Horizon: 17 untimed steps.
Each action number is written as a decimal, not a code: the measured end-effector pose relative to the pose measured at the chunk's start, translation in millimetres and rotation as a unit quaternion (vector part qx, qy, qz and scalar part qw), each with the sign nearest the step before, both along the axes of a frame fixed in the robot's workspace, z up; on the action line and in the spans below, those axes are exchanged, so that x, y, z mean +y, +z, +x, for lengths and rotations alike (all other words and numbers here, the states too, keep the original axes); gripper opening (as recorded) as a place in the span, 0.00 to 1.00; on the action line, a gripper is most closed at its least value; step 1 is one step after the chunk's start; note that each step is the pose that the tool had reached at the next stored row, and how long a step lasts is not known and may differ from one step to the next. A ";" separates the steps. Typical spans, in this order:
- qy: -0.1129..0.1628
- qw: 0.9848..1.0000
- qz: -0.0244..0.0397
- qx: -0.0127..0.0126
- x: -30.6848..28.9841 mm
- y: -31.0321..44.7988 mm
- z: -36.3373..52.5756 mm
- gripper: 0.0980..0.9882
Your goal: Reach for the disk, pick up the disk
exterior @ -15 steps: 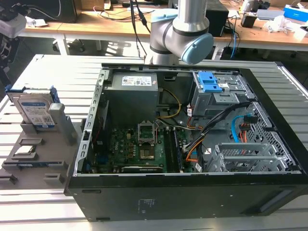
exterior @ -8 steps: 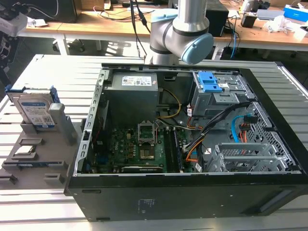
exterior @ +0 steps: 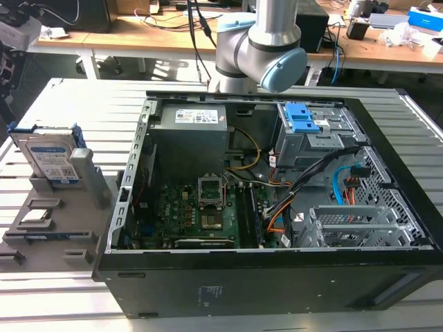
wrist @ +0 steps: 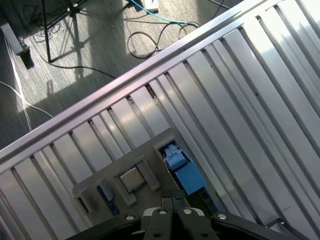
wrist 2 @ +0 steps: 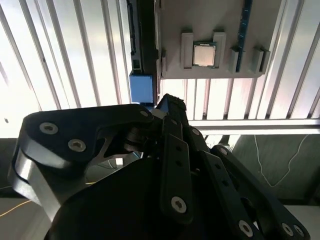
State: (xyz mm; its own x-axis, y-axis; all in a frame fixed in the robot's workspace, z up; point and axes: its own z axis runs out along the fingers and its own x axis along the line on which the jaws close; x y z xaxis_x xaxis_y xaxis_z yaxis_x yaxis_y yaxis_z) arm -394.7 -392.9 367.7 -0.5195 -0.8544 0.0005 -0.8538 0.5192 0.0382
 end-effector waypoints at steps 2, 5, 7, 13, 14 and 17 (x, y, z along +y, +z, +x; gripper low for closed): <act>0.006 1.000 0.000 0.000 0.0 0.0 0.0 0.01; 0.016 1.000 0.000 0.000 0.0 0.0 0.0 0.01; 0.023 1.000 0.000 0.000 0.0 0.0 0.0 0.01; 0.038 0.999 0.000 0.000 0.0 0.0 0.0 0.01; 0.040 0.999 0.000 0.000 0.0 0.0 0.0 0.01; 0.048 0.999 0.000 0.000 0.0 0.0 0.0 0.01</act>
